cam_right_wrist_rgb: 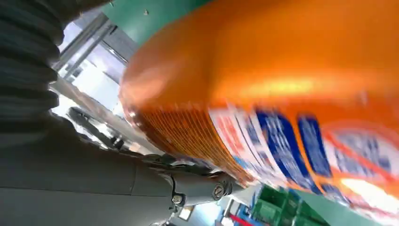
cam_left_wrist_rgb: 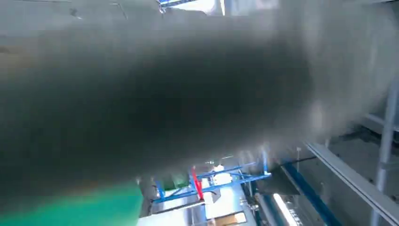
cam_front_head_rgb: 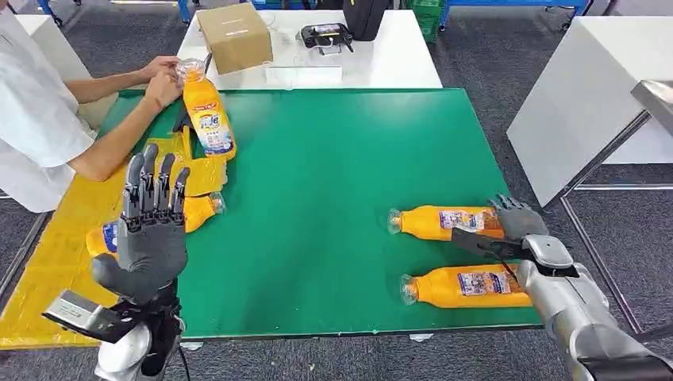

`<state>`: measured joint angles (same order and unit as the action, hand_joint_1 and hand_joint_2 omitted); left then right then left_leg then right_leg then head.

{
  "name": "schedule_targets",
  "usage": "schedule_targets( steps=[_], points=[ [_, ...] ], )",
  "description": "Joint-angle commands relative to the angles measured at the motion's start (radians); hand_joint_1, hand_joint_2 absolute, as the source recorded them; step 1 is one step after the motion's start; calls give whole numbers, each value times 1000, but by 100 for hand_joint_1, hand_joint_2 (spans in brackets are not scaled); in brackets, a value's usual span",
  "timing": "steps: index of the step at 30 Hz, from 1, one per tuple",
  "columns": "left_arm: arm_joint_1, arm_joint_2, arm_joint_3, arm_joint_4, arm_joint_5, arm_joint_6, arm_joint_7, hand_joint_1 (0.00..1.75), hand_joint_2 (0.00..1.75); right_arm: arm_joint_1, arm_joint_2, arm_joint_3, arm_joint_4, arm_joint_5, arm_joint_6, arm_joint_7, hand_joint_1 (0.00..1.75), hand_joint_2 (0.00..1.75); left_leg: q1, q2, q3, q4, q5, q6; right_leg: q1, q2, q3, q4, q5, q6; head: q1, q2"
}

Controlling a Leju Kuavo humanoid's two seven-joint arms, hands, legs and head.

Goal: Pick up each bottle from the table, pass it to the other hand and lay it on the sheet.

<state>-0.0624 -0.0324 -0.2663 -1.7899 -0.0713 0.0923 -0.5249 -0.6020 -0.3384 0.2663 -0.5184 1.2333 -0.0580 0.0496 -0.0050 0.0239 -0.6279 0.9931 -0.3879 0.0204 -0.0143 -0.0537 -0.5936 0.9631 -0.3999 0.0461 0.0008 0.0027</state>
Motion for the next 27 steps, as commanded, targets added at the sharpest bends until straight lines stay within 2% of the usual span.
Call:
schedule_targets(
  steps=[1,3,4,5,7,8,12,18,20,22,23,25,26,27],
  points=[
    [-50,15,-45,55,45,-17,1,0,175,-41,107,94,192,67,1,-26,175,175,2,1,3,0,0,-1,1,5,3,-1,0,-1,0,0],
    [-52,14,-47,60,45,-17,0,0,175,-44,116,104,190,73,9,-37,175,175,1,1,0,-2,1,1,0,4,3,-2,-4,-2,0,0],
    [-52,14,-47,60,45,-17,0,0,175,-44,116,104,190,73,9,-37,175,175,2,3,2,-2,1,1,1,9,5,-3,-3,-3,-1,0],
    [-52,14,-47,60,45,-17,0,0,175,-44,116,104,190,73,9,-37,175,175,2,2,2,-2,4,-1,1,6,6,-3,-3,-3,0,0],
    [-50,14,-48,64,48,-16,0,0,175,-44,116,134,177,93,-10,-77,175,175,2,1,3,-1,5,1,2,7,8,-2,-2,-6,0,0],
    [-46,12,-47,65,48,-16,0,0,175,-45,121,144,172,98,-13,-89,175,175,2,5,3,-2,5,1,1,7,12,-3,1,-2,0,0],
    [-38,7,-42,68,57,-16,-1,0,175,-50,139,194,153,125,9,-121,175,175,2,8,4,-1,3,-1,2,12,13,-2,3,-4,0,0],
    [-40,0,-47,71,60,-17,-1,0,175,-58,157,215,137,132,4,-116,175,175,5,13,5,-1,2,-2,4,16,12,-2,3,-4,0,0],
    [-40,-1,-47,71,60,-17,-1,0,175,-59,155,215,138,132,5,-117,175,175,5,11,6,-2,3,-3,4,17,12,-2,3,-5,0,0],
    [-38,-2,-45,66,60,-15,-1,0,175,-61,163,208,124,127,-42,-91,175,175,5,8,5,-2,3,-4,4,17,12,-2,2,-5,0,0],
    [-33,-1,-43,59,54,-13,5,0,175,-62,170,195,107,113,-83,-76,175,175,5,13,6,-1,3,-2,4,17,12,-2,3,-4,0,0],
    [-24,2,-42,48,42,-22,24,0,175,-56,185,143,49,54,-146,-66,175,175,5,15,5,-1,2,-2,4,18,11,-1,3,-4,0,0],
    [-17,5,-45,41,23,-27,37,0,175,-41,205,74,-19,-30,-199,-84,175,175,5,14,5,-1,2,-3,4,19,11,-1,3,-4,0,0],
    [-13,4,-47,38,2,-26,47,0,175,-14,212,36,-101,-88,-197,-93,175,175,5,14,5,-1,2,-3,4,20,10,-1,3,-5,0,0]
  ],
)
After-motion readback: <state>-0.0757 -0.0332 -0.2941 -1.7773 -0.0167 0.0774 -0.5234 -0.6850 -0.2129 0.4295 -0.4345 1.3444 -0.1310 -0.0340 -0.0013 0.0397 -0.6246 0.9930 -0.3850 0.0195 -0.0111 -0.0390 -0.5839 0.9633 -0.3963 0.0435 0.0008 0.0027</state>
